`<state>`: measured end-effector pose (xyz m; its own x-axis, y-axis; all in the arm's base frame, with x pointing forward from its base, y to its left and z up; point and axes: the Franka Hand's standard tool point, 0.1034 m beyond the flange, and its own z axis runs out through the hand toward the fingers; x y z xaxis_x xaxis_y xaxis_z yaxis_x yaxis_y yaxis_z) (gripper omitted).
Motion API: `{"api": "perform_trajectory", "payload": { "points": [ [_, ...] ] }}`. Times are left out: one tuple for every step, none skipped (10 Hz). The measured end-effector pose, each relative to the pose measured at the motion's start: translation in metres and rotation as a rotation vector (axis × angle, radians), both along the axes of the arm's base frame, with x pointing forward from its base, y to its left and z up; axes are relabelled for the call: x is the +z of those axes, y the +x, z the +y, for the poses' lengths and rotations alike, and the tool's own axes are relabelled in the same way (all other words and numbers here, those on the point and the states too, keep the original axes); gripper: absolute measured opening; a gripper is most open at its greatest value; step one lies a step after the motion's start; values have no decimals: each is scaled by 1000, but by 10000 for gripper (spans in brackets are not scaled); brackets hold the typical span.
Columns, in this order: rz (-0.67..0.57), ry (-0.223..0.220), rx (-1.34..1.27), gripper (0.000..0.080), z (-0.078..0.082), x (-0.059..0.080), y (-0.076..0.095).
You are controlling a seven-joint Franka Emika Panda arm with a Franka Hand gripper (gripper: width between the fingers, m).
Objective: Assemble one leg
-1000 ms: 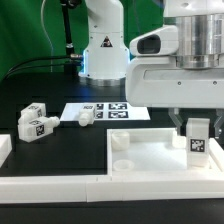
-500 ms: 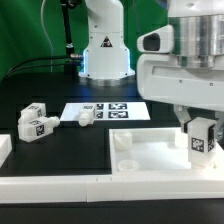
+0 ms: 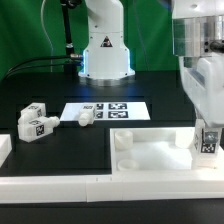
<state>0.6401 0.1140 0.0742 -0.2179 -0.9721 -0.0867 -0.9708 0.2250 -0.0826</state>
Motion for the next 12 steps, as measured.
{"api": "perform_trajectory", "payload": {
  "points": [
    [2, 8, -36, 285, 0, 0, 0],
    [1, 6, -18, 340, 0, 0, 0],
    [-2, 0, 37, 340, 0, 0, 0],
    [-10, -19, 171, 528, 1, -1, -1],
    [-29, -47, 384, 528, 6, -1, -1],
    [-45, -68, 603, 623, 12, -5, -4],
    [-41, -73, 721, 644, 12, -7, -7],
    [-45, -78, 756, 644, 11, -6, -6],
    [-47, -82, 797, 648, 11, -6, -6],
    [-52, -91, 876, 648, 10, -6, -6],
    [-59, -103, 977, 649, 8, -6, -5],
    [-75, -121, 1088, 649, 1, -4, -1]
  ]
}}
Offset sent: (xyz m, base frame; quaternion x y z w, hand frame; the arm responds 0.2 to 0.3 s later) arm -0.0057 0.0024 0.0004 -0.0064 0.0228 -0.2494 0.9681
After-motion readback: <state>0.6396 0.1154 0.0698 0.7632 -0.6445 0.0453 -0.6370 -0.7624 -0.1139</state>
